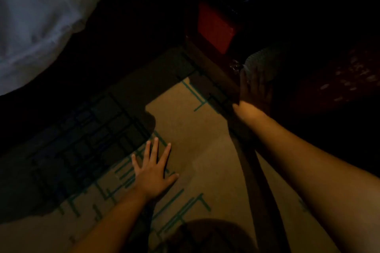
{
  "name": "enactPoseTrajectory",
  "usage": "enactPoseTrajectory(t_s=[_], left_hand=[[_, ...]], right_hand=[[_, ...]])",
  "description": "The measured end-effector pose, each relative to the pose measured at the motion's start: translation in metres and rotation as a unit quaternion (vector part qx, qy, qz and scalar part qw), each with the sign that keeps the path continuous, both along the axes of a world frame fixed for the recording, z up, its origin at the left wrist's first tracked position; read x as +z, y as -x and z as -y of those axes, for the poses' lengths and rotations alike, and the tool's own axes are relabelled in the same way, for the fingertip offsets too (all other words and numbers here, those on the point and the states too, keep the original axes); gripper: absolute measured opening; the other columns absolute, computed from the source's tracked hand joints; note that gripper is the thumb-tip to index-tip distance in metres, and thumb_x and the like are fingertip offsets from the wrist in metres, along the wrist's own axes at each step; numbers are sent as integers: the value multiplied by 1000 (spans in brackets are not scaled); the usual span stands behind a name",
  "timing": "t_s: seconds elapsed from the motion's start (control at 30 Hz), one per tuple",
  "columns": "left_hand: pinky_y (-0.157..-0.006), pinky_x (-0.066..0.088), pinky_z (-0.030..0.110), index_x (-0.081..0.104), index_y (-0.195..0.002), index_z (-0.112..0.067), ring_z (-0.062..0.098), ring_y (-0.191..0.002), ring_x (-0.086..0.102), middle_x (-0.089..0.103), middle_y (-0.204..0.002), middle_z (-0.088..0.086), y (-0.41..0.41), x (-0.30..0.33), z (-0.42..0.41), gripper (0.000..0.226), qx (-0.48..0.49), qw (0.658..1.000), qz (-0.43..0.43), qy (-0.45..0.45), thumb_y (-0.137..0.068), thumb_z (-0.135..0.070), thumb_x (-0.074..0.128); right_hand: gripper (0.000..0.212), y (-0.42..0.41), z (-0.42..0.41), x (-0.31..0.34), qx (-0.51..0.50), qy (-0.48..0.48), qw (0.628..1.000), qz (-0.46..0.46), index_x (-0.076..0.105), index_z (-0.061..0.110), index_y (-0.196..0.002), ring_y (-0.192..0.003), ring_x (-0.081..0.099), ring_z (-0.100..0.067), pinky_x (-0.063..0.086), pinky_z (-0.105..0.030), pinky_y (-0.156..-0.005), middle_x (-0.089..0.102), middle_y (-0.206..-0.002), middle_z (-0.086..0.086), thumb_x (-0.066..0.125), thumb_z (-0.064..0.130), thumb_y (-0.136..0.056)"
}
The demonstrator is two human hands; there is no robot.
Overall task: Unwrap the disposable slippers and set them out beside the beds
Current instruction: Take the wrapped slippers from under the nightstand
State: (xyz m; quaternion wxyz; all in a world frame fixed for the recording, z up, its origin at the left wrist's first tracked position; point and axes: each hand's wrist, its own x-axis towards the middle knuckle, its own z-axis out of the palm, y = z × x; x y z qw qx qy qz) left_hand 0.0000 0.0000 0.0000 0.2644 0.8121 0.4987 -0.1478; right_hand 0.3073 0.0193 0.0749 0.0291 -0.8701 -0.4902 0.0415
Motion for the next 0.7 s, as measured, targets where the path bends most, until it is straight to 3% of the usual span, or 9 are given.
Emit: enactPoseTrajectory(t_s=[0.13, 0.2, 0.33, 0.4, 0.5, 0.7], left_hand=[[-108, -9, 64, -25, -132, -44, 17, -136, -34, -39, -143, -3, -1, 1, -1, 93, -22, 999, -28, -1, -58, -78, 20], [-108, -9, 65, -23, -133, -43, 18, -136, -33, -38, -143, -3, -1, 0, -1, 94, -21, 1000, -17, 2, -58, -78, 21], [-107, -8, 66, -25, -133, -41, 19, -136, -33, -40, -142, -3, -2, -1, -2, 96, -27, 999, -29, 9, -56, -79, 19], [-108, -7, 66, -26, -133, -40, 19, -135, -34, -40, -141, -3, -3, 1, -1, 97, -33, 999, -40, 7, -56, -78, 17], [-109, -5, 65, -23, -137, -39, 20, -136, -31, -37, -145, -1, -4, 5, 0, 96, -39, 998, -47, -5, -57, -77, 14], [-114, 8, 60, -3, -142, -44, 24, -144, -17, -20, -157, 2, -1, 23, -18, 100, -72, 992, -82, 58, -50, -78, 17]], right_hand=[[91, -3, -1, -6, -50, 113, 990, -73, -1, 14, -149, -146, 1, -33, 3, -51, -119, 3, -158, -17, 59, 33, -83], [88, 6, 6, -8, -26, 94, 994, -47, 1, 16, -150, -146, 3, -31, 9, -50, -118, 4, -158, -15, 58, 30, -84], [82, 12, 21, -1, 42, -1, 998, 36, 27, 23, -146, -142, 21, -31, 20, -50, -112, 28, -153, -10, 67, 23, -75], [85, 8, 20, -2, 68, -10, 996, 57, 28, 24, -146, -144, 18, -35, 18, -55, -112, 25, -155, -11, 70, 25, -72], [70, -3, 17, -3, 76, 37, 996, -18, 16, 26, -149, -146, 4, -31, 10, -54, -117, 8, -159, -8, 51, 24, -89], [65, -3, 36, 4, 131, 82, 988, 19, 13, 32, -148, -146, 9, -30, 18, -49, -114, 12, -159, -5, 46, 27, -93]])
